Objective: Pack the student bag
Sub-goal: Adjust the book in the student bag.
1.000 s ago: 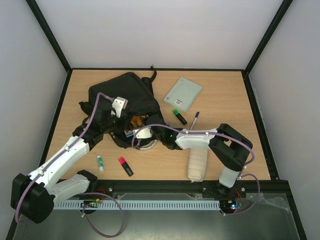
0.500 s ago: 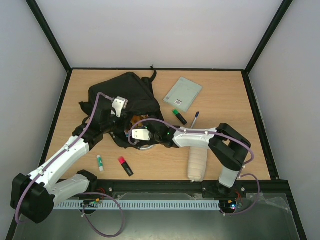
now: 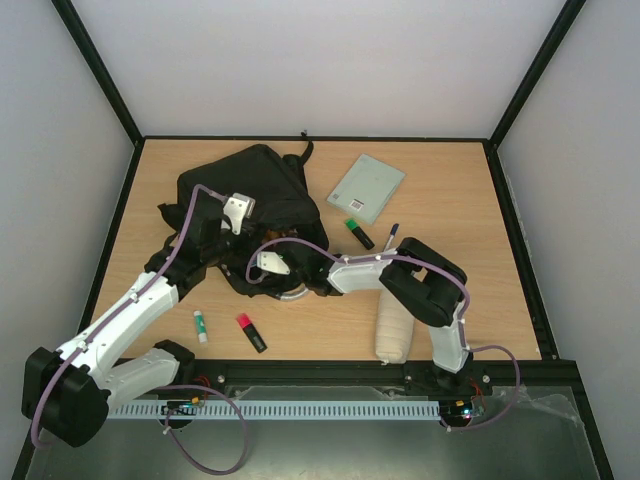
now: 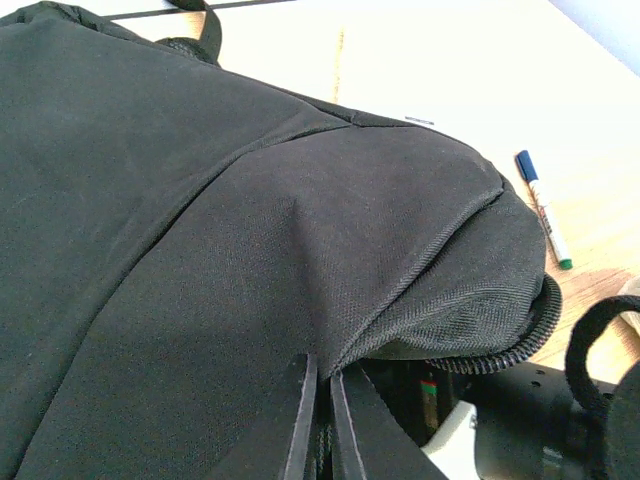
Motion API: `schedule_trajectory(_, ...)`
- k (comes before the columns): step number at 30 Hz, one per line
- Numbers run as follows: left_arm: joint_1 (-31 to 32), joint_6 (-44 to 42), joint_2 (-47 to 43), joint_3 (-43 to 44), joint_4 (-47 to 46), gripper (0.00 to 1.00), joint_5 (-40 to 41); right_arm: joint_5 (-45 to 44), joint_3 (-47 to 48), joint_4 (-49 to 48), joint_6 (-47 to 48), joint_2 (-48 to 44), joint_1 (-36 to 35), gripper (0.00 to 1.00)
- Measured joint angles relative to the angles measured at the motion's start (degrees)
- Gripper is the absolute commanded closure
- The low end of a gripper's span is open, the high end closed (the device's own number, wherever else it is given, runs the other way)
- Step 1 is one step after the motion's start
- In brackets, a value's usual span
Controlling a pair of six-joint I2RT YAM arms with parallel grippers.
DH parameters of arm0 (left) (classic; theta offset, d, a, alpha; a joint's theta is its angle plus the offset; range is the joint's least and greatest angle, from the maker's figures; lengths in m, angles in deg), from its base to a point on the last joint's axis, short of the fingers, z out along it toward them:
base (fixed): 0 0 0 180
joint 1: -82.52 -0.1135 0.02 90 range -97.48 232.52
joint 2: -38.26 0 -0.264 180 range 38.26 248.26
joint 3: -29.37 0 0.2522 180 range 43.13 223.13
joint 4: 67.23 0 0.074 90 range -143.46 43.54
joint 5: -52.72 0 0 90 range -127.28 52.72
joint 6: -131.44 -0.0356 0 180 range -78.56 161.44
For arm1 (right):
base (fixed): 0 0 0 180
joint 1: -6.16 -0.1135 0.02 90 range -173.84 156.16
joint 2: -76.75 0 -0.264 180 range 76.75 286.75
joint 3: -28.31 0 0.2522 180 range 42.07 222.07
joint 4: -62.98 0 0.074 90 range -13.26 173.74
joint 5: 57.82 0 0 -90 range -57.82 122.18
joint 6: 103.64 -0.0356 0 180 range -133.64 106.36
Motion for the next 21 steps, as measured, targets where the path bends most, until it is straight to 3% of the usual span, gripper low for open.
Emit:
schedule_trajectory(7, -0.3, 0.0, 0.0, 0.0, 0.0, 0.98, 0.0, -5.1, 2.2, -7.7, 1.3, 4.7, 0.0, 0.93)
schedule_trajectory(12, -0.3, 0.0, 0.0, 0.0, 0.0, 0.98, 0.1, -5.6, 2.2, -7.6, 1.1, 4.7, -0.2, 0.86)
schedule_trajectory(18, -0.3, 0.2, 0.0, 0.0, 0.0, 0.98, 0.4, -1.5, -1.9, 2.0, -3.7, -4.6, -1.7, 0.69)
schedule_trajectory(21, -0.3, 0.2, 0.1, 0.0, 0.0, 0.98, 0.7, 2.7, -3.0, 9.1, -7.5, -12.5, -2.0, 0.67)
